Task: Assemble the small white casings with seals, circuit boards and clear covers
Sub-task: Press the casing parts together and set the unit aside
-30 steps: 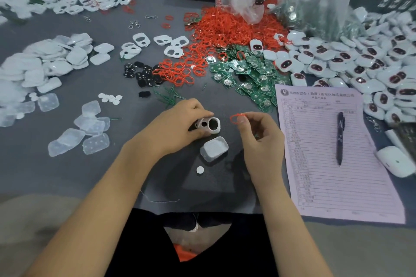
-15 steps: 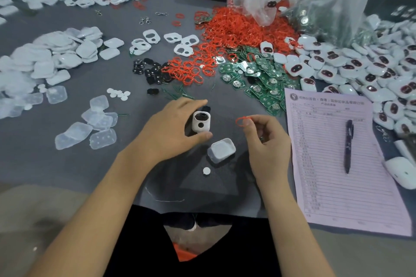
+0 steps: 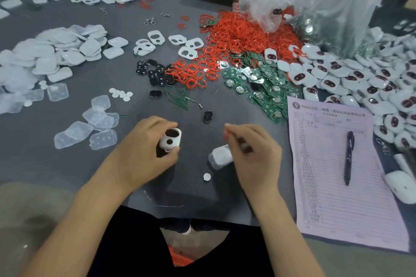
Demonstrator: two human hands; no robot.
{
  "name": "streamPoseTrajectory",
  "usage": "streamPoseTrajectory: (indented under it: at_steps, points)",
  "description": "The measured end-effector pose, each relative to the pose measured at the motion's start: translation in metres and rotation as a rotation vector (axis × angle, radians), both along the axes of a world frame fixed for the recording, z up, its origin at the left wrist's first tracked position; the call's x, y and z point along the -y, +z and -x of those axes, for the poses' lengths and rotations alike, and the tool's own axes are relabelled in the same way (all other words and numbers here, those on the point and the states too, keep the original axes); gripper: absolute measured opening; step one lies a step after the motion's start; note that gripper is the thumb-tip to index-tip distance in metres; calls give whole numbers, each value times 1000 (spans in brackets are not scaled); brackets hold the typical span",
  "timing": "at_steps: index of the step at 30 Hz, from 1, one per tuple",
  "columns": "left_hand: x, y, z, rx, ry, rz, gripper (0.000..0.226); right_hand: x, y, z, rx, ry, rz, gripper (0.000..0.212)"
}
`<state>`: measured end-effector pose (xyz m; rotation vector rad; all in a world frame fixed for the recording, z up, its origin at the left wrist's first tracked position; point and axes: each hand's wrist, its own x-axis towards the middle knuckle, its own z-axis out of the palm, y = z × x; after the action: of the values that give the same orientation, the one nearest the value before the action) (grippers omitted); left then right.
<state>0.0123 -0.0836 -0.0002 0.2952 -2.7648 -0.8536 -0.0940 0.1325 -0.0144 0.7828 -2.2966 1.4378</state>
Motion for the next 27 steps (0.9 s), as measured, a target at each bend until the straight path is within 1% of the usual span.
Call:
streamPoseTrajectory:
  at_steps: [1, 3, 4, 5, 6, 8, 10, 12, 15, 18, 21, 24, 27]
  points:
    - [1, -3, -3, 5, -2, -1, 48, 7, 3, -2, 34, 30, -19, 15]
    - [1, -4, -8, 2, -6, -8, 57, 24, 14, -7, 195, 53, 47, 15]
    - [1, -3, -9, -24, -9, -16, 60, 32, 20, -9, 253, 47, 79, 14]
    - [0, -1, -11, -71, -12, -38, 59, 39, 26, -12, 272, 41, 81, 13]
    - [-2, 1, -13, -121, -8, -93, 53, 45, 31, -15, 259, 35, 47, 12]
    - [-9, 8, -15, -186, 23, -283, 32, 58, 38, -21, 258, 24, -36, 12]
    - [-14, 11, -15, -187, 68, -438, 14, 67, 40, -27, 327, 25, -49, 17]
    - [-15, 11, -15, -187, 110, -520, 7, 69, 38, -31, 376, 22, -57, 20]
    - [-13, 7, -18, -178, 97, -585, 8, 62, 38, -34, 397, 79, -116, 11]
    - [-14, 5, -21, -176, 101, -523, 12, 52, 40, -39, 359, 152, -186, 6]
    - [-7, 7, -20, -200, 199, -380, 7, 36, 40, -41, 250, 75, -262, 7]
    - [10, 5, -21, -134, 239, -224, 9, 11, 36, -49, 182, 8, -279, 11]
    - [21, -1, -23, -29, 274, -120, 16, -14, 30, -63, 111, 29, -374, 4]
